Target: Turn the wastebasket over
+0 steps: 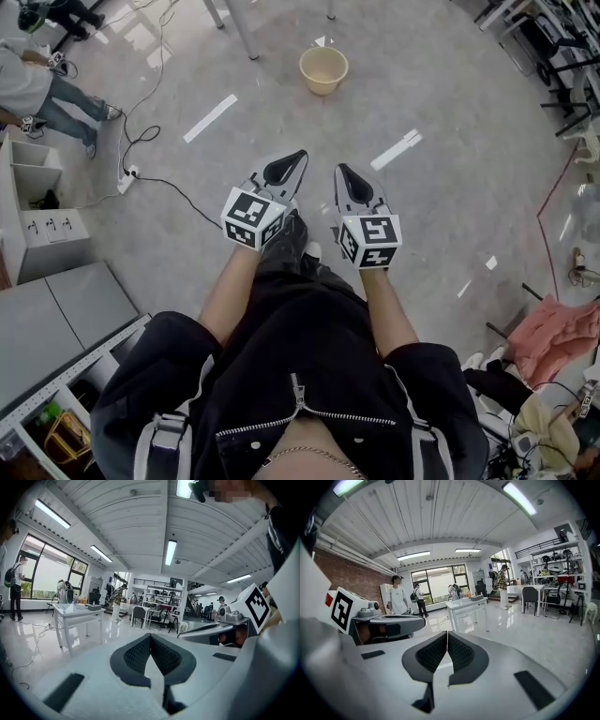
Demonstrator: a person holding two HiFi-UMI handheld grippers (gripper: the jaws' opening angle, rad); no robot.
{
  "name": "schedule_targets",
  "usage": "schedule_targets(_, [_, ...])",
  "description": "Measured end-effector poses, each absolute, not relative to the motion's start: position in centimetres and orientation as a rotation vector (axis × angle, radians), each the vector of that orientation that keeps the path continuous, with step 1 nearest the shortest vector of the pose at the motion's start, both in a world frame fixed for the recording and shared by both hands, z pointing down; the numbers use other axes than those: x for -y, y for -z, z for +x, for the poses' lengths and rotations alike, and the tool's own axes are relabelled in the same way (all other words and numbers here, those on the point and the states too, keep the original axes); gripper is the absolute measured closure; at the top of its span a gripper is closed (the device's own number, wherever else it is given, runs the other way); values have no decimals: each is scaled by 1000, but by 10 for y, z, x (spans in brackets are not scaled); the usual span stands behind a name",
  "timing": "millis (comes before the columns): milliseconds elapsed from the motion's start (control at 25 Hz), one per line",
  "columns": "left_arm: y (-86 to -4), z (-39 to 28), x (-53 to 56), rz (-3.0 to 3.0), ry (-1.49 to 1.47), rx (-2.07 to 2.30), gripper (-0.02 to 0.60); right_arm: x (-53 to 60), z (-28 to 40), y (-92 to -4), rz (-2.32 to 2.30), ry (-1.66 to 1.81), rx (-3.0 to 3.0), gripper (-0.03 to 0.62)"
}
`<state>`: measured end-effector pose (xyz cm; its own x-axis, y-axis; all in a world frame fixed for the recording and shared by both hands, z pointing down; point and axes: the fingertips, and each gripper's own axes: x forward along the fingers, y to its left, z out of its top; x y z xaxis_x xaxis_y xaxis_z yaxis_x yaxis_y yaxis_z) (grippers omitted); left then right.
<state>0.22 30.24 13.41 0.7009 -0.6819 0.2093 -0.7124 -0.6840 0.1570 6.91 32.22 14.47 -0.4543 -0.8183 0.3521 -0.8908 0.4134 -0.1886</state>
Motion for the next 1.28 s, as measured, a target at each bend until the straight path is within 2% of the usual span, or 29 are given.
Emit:
schedule_targets(480, [-143,2,-224,2684,-185,1050,578,-249,63,-149,1528,-526,2411,583])
schedule_targets(1280, [-139,-35,-104,2749,-168,945,578,-130,28,-137,1651,-484,2339,583])
